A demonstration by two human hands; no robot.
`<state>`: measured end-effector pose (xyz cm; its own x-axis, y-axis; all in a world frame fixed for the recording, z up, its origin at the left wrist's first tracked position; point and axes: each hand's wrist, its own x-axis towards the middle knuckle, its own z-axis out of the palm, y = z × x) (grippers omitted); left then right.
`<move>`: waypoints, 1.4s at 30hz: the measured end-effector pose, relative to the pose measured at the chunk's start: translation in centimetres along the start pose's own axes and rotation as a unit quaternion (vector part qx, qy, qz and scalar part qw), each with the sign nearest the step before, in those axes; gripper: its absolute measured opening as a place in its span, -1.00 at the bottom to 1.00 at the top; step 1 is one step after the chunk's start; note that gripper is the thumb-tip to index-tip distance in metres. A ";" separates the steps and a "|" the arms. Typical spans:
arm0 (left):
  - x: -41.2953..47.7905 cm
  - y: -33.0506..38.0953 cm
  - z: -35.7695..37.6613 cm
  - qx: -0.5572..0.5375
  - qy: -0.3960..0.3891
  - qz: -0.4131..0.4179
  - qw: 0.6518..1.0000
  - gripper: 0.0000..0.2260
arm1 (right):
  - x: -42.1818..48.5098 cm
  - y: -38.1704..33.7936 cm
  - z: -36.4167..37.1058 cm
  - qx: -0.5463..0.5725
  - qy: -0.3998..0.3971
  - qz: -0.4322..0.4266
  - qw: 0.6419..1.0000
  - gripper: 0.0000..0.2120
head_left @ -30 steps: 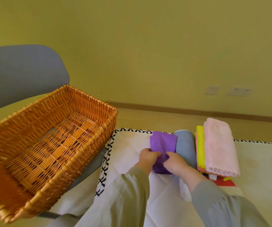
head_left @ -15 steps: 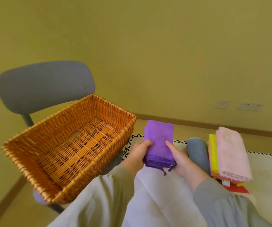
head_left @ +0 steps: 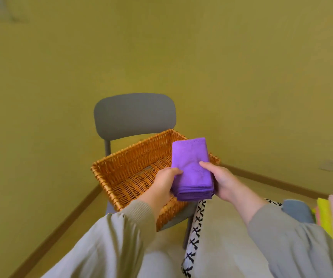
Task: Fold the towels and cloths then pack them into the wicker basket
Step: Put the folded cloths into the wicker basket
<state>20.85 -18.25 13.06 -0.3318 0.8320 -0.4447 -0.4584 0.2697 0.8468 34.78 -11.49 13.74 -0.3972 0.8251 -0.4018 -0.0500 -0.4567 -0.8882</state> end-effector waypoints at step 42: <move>8.0 2.4 -22.6 0.248 0.339 0.061 0.905 -0.61 | 16.2 10.2 21.8 -0.345 -0.095 0.083 0.930 -0.76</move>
<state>-1.50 -21.93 4.93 -0.8625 0.4261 -0.2730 -0.0129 0.5209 0.8535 7.80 -10.00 3.05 -0.5051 0.6583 -0.5581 0.5999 -0.1971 -0.7754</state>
